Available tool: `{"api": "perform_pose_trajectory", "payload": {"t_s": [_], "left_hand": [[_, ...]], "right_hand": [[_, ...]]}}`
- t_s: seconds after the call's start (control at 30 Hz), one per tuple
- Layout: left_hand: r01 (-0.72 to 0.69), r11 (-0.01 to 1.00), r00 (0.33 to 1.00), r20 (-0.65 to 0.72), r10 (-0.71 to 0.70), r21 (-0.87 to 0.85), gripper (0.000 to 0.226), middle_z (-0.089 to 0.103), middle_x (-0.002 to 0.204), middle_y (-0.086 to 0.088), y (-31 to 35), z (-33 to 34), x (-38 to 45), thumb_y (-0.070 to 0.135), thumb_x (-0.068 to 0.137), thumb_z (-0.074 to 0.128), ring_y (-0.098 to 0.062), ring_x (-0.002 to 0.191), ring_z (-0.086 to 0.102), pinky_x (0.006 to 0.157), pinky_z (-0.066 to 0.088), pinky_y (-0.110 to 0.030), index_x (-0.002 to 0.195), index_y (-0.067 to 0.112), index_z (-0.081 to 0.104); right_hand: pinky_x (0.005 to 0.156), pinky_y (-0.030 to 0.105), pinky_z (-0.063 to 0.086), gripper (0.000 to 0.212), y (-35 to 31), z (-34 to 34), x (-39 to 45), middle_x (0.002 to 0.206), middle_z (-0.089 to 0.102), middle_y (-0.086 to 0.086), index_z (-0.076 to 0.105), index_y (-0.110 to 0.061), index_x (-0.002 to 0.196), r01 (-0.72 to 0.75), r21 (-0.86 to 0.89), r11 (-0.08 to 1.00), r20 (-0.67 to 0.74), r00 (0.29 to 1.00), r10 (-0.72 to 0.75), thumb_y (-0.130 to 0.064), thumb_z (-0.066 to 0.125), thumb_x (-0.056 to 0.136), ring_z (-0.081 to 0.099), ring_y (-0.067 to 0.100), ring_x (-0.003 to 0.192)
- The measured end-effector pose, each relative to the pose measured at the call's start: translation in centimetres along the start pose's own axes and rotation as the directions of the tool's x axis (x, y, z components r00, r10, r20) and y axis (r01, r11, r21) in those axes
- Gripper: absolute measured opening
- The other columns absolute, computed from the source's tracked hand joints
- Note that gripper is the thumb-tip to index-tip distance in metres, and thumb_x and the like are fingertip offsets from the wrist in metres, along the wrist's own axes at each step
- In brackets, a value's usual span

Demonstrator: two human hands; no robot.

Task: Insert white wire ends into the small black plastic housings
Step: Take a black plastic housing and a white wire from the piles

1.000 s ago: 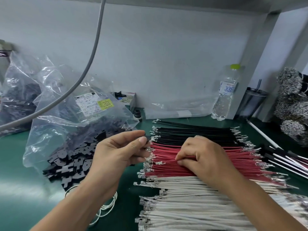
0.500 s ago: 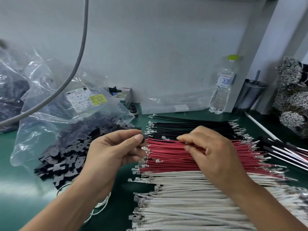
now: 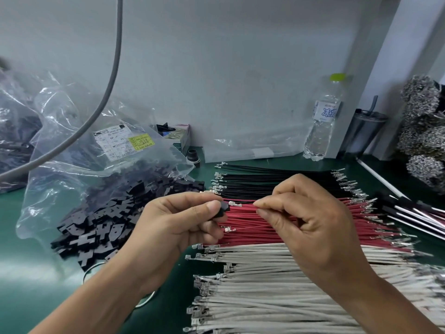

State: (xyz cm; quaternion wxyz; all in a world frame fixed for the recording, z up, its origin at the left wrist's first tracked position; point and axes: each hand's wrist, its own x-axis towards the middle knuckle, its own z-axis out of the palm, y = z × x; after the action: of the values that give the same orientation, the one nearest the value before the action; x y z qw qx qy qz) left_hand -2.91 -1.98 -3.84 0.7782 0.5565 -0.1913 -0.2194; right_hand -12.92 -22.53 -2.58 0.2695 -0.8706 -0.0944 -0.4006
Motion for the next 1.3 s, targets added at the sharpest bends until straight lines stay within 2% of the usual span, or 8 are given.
{"api": "perform_pose_trajectory", "payload": {"t_s": [0.23,0.37,0.6,0.7,0.77,0.87,1.03,1.3], "left_hand": [[0.038,0.999,0.999,0.018,-0.038,-0.018,0.026,0.074,0.087,-0.021,0.3,0.0,0.0,0.014,0.076,0.087,-0.021,0.061,0.068,0.060,0.059,-0.029,0.097,0.000,0.079],[0.063,0.998,0.998,0.028,-0.063,-0.030,0.021,0.074,0.086,-0.020,0.4,0.0,0.0,0.013,0.080,0.080,-0.019,0.060,0.068,0.059,0.059,-0.027,0.097,0.000,0.079],[0.118,0.992,0.992,0.050,-0.115,-0.043,0.033,0.074,0.077,-0.016,0.7,0.1,-0.2,0.021,0.070,0.083,-0.019,0.058,0.069,0.056,0.059,-0.026,0.095,0.000,0.080],[0.139,0.988,0.989,0.053,-0.135,-0.071,0.031,0.074,0.076,-0.015,0.8,0.0,-0.2,0.020,0.072,0.082,-0.018,0.057,0.069,0.056,0.059,-0.026,0.096,0.000,0.079],[0.149,0.986,0.988,0.058,-0.145,-0.079,0.028,0.074,0.075,-0.014,0.8,0.1,-0.2,0.019,0.074,0.081,-0.018,0.056,0.069,0.055,0.059,-0.026,0.095,0.000,0.080],[0.163,0.983,0.986,0.052,-0.159,-0.080,0.027,0.073,0.075,-0.015,0.9,0.2,-0.2,0.016,0.073,0.085,-0.018,0.055,0.069,0.054,0.058,-0.026,0.094,0.001,0.080],[0.176,0.980,0.984,0.046,-0.172,-0.096,0.031,0.072,0.072,-0.014,1.0,0.3,-0.3,0.022,0.071,0.079,-0.017,0.055,0.069,0.054,0.059,-0.025,0.095,0.002,0.080],[0.202,0.971,0.979,0.058,-0.196,-0.131,0.030,0.073,0.079,-0.017,0.9,0.4,-0.2,0.022,0.073,0.079,-0.017,0.056,0.070,0.054,0.060,-0.026,0.096,0.003,0.080]], "right_hand": [[0.066,0.013,0.046,0.012,0.0,-0.1,0.1,0.086,0.060,-0.011,0.080,-0.017,0.093,-0.013,0.031,0.999,0.000,1.000,0.013,-0.023,0.072,0.088,0.063,0.010,0.078],[0.064,0.016,0.046,0.008,0.1,0.0,0.0,0.086,0.060,-0.009,0.081,-0.016,0.093,-0.006,0.047,0.999,0.011,1.000,0.005,-0.018,0.076,0.087,0.062,0.012,0.075],[0.055,0.032,0.049,0.011,0.0,-0.1,0.2,0.080,0.060,-0.005,0.080,-0.013,0.089,0.157,-0.189,0.969,0.020,0.988,-0.156,-0.020,0.072,0.090,0.056,0.015,0.071],[0.060,0.028,0.050,0.012,0.0,-0.3,0.0,0.083,0.060,-0.006,0.080,-0.013,0.091,0.079,-0.073,0.994,-0.021,0.997,-0.081,-0.022,0.072,0.092,0.059,0.013,0.074],[0.061,0.030,0.051,0.012,0.0,-0.4,0.0,0.083,0.060,-0.005,0.080,-0.013,0.091,0.042,-0.013,0.999,-0.021,0.999,-0.042,-0.022,0.073,0.092,0.061,0.014,0.076],[0.058,0.032,0.050,0.013,-0.2,-0.2,0.1,0.081,0.060,-0.004,0.080,-0.011,0.089,0.104,-0.125,0.987,-0.006,0.994,-0.106,-0.020,0.072,0.092,0.058,0.016,0.072],[0.053,0.036,0.045,0.006,-0.2,-0.4,0.1,0.078,0.059,0.000,0.079,-0.008,0.089,0.223,-0.273,0.936,0.004,0.973,-0.230,-0.008,0.073,0.090,0.052,0.021,0.069],[0.061,0.031,0.049,0.012,-0.3,-0.1,-0.1,0.082,0.060,-0.001,0.081,-0.009,0.090,0.102,-0.100,0.990,-0.070,0.992,-0.109,-0.017,0.073,0.090,0.058,0.018,0.074]]}}
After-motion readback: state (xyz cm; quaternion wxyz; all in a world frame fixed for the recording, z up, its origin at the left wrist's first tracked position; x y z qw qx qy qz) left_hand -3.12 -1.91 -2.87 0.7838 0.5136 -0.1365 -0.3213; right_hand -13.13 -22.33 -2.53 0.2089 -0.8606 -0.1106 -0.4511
